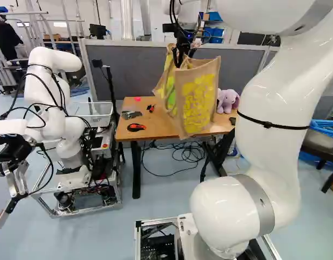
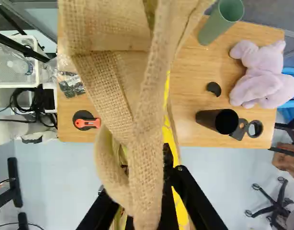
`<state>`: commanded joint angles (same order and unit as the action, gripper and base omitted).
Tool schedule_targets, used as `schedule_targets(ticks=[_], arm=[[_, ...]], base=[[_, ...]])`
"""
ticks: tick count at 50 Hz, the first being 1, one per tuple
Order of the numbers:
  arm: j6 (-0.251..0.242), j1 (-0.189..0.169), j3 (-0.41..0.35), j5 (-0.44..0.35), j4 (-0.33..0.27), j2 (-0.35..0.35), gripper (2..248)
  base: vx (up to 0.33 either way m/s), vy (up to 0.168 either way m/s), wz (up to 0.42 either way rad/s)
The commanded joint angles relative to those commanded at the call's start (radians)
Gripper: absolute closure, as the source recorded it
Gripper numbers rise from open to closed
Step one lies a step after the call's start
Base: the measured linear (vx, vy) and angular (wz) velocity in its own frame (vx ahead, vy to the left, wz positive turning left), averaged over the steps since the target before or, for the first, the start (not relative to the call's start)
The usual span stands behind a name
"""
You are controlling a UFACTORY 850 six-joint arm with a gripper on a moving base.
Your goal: Pick up the bag on the ground and place it on the table
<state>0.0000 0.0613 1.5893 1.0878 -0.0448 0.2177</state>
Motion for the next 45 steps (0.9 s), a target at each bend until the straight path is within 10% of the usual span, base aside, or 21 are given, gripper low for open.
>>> schedule_targets(ticks=[24, 45], arm=[[0.0, -0.014, 0.124, -0.01, 0.15, 0.111, 220], [0.0, -0.053, 0.209, -0.01, 0.164, 0.224, 220]], base=[[0.0, 0.0, 0.0], [0.0, 0.0, 0.0]])
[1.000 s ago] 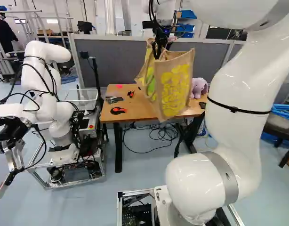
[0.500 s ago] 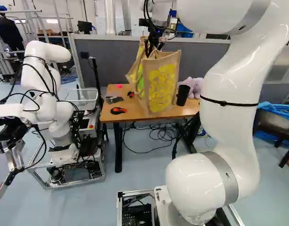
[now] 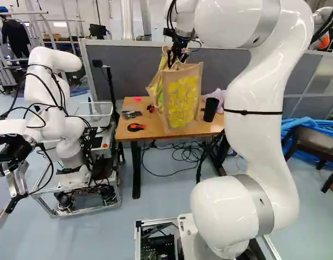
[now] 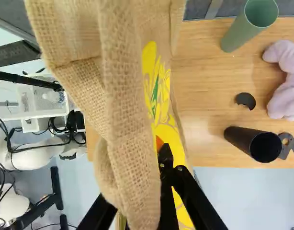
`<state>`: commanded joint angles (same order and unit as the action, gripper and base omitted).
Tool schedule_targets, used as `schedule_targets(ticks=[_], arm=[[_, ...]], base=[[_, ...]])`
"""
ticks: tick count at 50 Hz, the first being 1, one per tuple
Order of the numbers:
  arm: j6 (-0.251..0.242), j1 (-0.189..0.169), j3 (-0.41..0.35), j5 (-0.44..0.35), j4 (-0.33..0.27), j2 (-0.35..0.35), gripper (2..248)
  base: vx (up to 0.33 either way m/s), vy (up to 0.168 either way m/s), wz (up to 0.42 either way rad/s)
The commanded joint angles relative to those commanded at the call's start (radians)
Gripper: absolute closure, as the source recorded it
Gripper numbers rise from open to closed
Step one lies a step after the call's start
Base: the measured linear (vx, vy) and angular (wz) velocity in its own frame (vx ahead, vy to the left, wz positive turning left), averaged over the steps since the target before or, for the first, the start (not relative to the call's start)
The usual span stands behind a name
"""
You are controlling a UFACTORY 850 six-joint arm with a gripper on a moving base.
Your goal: Pick up the bag on the ground and place it on the table
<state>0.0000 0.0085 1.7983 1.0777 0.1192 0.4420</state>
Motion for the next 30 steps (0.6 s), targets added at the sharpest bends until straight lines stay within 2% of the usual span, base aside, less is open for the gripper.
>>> schedule_targets(ticks=[30], arm=[[0.0, -0.056, 0.124, 0.0, 0.0, 0.157, 220]], base=[[0.0, 0.0, 0.0]])
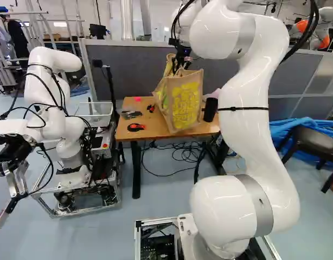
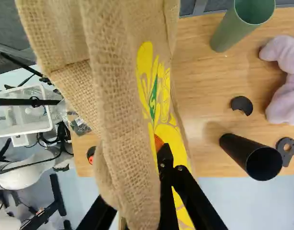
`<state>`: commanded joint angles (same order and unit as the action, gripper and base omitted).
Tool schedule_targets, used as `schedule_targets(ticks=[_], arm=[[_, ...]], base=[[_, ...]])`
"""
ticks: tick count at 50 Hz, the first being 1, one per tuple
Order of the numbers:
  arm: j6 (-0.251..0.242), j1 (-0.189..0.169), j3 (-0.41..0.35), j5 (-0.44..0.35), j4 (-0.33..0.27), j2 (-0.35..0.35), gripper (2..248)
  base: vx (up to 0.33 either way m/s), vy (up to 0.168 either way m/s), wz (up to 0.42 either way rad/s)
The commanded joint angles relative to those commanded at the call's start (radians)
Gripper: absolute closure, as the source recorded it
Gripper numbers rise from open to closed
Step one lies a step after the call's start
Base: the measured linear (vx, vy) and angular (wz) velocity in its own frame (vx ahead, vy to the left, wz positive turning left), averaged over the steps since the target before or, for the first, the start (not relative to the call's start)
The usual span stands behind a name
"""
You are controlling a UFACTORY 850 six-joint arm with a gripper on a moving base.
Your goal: Pick up the bag on the ground and place it on the table
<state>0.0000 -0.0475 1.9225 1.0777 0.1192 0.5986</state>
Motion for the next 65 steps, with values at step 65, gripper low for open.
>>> schedule_targets(ticks=[65], arm=[[0.0, -0.057, 0.127, 0.0, 0.0, 0.172, 220]], base=[[0.0, 0.0, 0.0]])
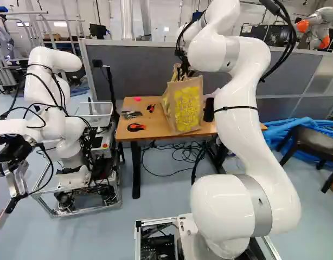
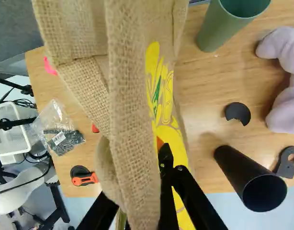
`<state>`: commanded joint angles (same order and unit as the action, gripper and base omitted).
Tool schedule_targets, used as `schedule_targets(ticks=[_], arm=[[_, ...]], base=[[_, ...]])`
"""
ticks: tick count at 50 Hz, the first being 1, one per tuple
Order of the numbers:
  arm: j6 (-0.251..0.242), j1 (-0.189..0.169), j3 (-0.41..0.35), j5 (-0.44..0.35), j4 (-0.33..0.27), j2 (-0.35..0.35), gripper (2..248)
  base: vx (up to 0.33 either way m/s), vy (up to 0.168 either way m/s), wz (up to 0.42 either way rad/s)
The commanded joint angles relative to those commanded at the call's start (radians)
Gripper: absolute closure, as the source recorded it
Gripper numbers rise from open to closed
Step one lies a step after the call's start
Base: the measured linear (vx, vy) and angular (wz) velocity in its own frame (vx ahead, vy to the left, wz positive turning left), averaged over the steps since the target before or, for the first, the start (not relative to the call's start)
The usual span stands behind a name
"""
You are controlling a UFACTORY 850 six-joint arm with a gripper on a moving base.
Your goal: Pick up the bag on the ground and place it on the table
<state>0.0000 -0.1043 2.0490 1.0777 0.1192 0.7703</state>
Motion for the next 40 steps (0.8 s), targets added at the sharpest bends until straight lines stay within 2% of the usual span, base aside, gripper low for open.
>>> schedule_targets(ticks=[12, 13, 17, 18, 23, 24, 28, 29, 33, 34, 38, 39, 40], arm=[[0.0, 0.0, 0.0, 0.0, 0.0, 0.005, 220], [0.0, 0.0, 0.0, 0.0, 0.0, 0.005, 211], [0.0, 0.0, 0.0, 0.0, 0.0, 0.005, 211], [0.0, 0.0, 0.0, 0.0, 0.0, 0.005, 178], [0.0, 0.0, 0.0, 0.0, 0.0, 0.005, 178], [0.0, 0.0, 0.0, 0.0, 0.0, 0.005, 143], [0.0, 0.0, 0.0, 0.0, 0.0, 0.005, 143], [0.0, 0.0, 0.0, 0.0, 0.0, 0.005, 108], [0.0, 0.0, 0.0, 0.0, 0.0, 0.005, 108], [0.0, 0.0, 0.0, 0.0, 0.0, 0.005, 72], [0.0, 0.0, 0.0, 0.0, 0.0, 0.001, 72], [0.0, 0.0, 0.0, 0.0, 0.0, 0.0, 36], [0.0, 0.0, 0.0, 0.0, 0.0, -0.002, 36]], base=[[0.0, 0.0, 0.0], [0.0, 0.0, 0.0], [0.0, 0.0, 0.0], [0.0, 0.0, 0.0], [0.0, 0.0, 0.0], [0.0, 0.0, 0.0], [0.0, 0.0, 0.0], [0.0, 0.0, 0.0], [0.0, 0.0, 0.0], [0.0, 0.0, 0.0], [0.0, 0.0, 0.0], [0.0, 0.0, 0.0], [0.0, 0.0, 0.0]])
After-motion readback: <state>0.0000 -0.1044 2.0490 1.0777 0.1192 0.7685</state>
